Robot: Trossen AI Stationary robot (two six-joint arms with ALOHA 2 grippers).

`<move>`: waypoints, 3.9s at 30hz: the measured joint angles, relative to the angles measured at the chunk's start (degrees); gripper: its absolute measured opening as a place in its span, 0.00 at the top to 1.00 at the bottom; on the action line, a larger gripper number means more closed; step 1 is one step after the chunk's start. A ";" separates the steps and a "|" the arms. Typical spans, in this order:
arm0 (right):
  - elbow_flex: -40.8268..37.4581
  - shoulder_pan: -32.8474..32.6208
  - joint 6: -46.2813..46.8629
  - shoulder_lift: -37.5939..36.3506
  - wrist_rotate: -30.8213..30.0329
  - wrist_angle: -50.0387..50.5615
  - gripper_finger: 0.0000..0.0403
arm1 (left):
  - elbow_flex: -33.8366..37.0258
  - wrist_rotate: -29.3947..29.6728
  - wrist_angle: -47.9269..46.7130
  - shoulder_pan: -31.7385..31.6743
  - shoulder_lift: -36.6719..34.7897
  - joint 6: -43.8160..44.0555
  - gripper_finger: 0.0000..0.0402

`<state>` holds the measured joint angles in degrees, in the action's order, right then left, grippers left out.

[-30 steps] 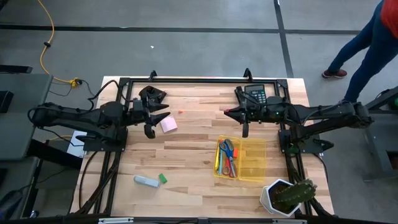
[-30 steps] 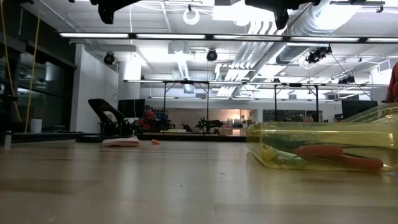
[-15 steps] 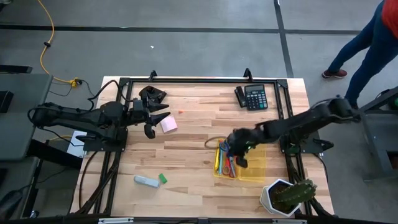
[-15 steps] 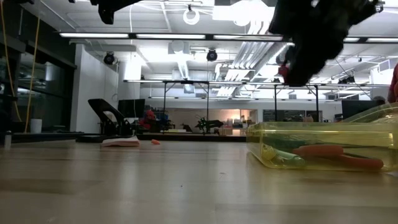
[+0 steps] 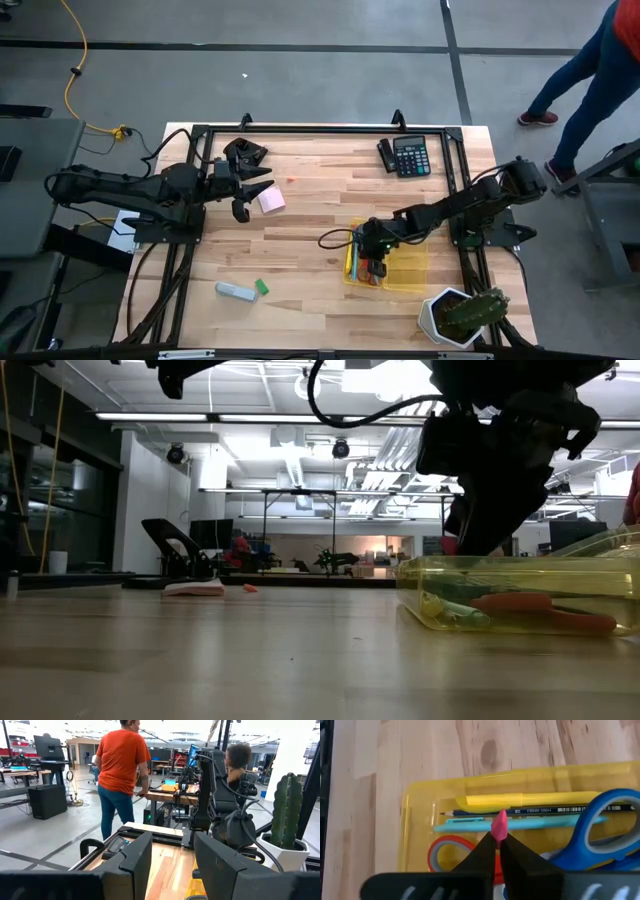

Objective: Pack school essentials
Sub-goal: Put the pink eraser into the supply box, then put the small orange eraser into the supply box

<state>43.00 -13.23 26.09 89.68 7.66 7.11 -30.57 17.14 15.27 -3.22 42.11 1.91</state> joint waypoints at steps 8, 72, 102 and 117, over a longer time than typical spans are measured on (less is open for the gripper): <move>0.04 0.07 0.00 -0.50 1.85 -0.26 0.69 | 0.00 -0.01 -0.49 0.00 -0.02 -0.20 0.66; 4.98 11.50 -27.37 -26.61 -17.20 -21.33 0.54 | -41.45 -18.12 -61.18 -30.79 58.05 -11.87 0.66; 4.98 11.48 -22.01 -26.61 -19.43 -21.14 0.54 | -43.63 -18.61 -60.02 -32.00 72.53 -18.44 0.67; 4.98 11.49 -22.04 -26.59 -19.41 -21.14 0.54 | -43.45 -18.07 -59.43 -32.00 71.43 -21.04 0.98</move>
<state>47.99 -1.75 4.04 63.09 -11.75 -14.02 -74.01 -0.94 -44.16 -35.22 113.53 -19.13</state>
